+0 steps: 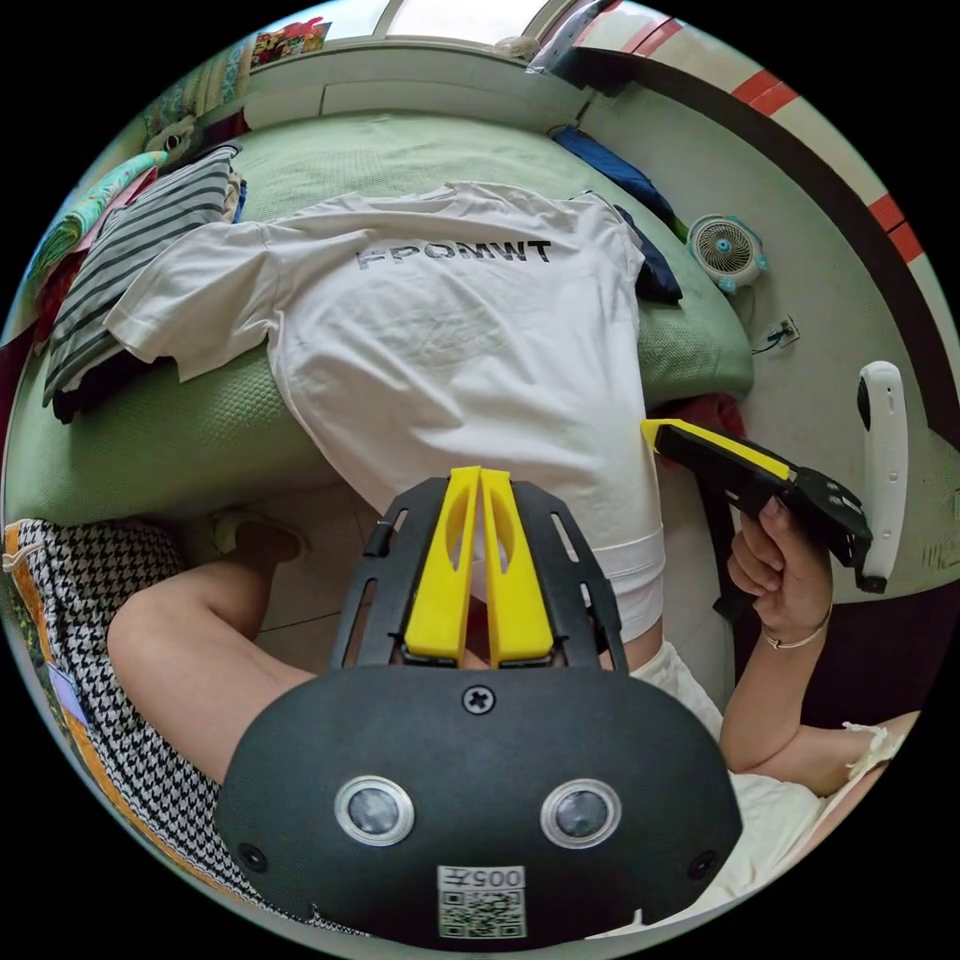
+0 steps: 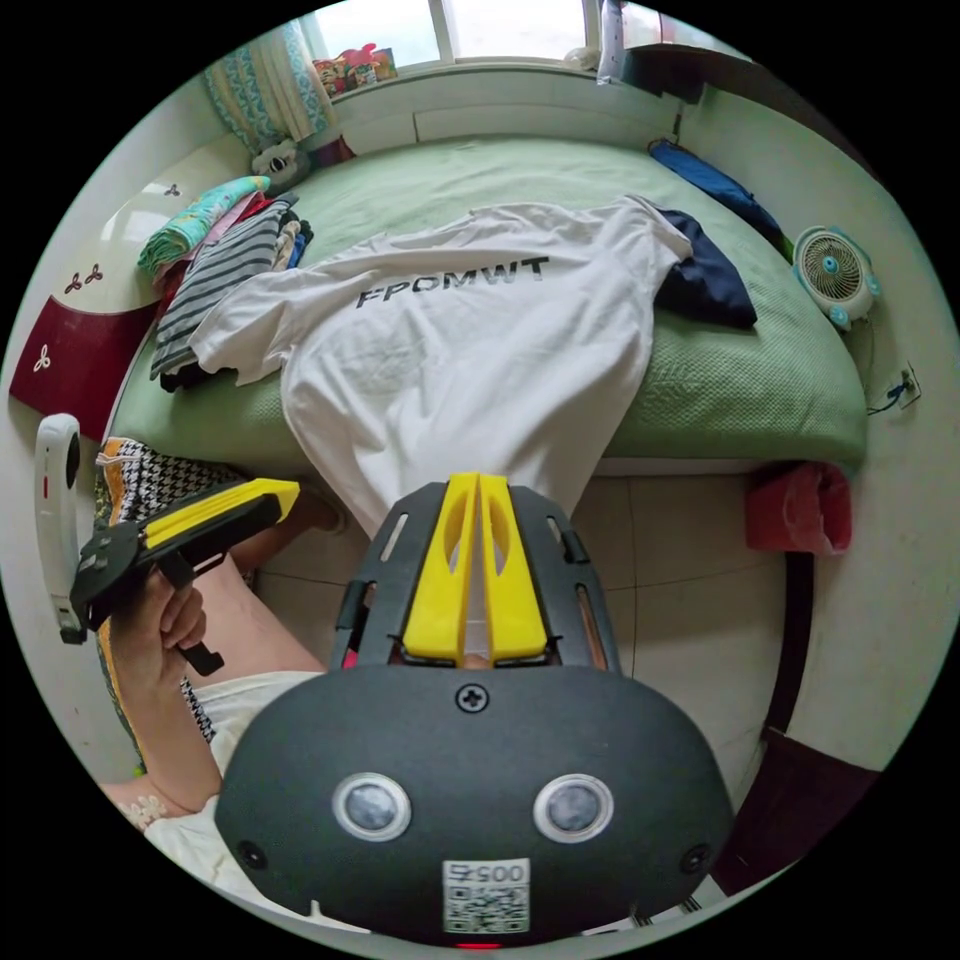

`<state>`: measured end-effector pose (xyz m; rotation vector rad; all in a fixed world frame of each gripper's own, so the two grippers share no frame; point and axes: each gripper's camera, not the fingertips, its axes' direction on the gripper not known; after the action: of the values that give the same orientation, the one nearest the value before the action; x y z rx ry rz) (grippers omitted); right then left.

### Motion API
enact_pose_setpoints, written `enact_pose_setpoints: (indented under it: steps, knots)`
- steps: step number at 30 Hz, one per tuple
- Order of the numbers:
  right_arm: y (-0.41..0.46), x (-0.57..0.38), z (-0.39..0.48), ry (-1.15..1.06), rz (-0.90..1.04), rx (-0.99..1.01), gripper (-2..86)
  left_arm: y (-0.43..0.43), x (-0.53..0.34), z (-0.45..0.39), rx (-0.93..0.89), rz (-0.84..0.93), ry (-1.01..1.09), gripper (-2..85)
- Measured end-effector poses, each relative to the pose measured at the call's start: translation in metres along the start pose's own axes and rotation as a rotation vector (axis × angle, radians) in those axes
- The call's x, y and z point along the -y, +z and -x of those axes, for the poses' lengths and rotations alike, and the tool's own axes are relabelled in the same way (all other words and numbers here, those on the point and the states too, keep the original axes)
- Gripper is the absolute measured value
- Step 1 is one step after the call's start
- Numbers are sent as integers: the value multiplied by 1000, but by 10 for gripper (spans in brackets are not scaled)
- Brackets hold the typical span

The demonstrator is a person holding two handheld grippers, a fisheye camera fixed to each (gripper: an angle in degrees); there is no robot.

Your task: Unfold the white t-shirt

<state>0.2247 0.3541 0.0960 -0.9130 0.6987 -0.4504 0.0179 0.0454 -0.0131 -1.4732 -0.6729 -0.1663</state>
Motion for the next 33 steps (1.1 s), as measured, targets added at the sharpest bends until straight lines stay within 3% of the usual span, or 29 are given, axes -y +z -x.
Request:
enact_pose_setpoints:
  steps: [33]
  knots:
    - [14,5,3,-19,7,-29,-10,10,18,5,-20,14,3,-7]
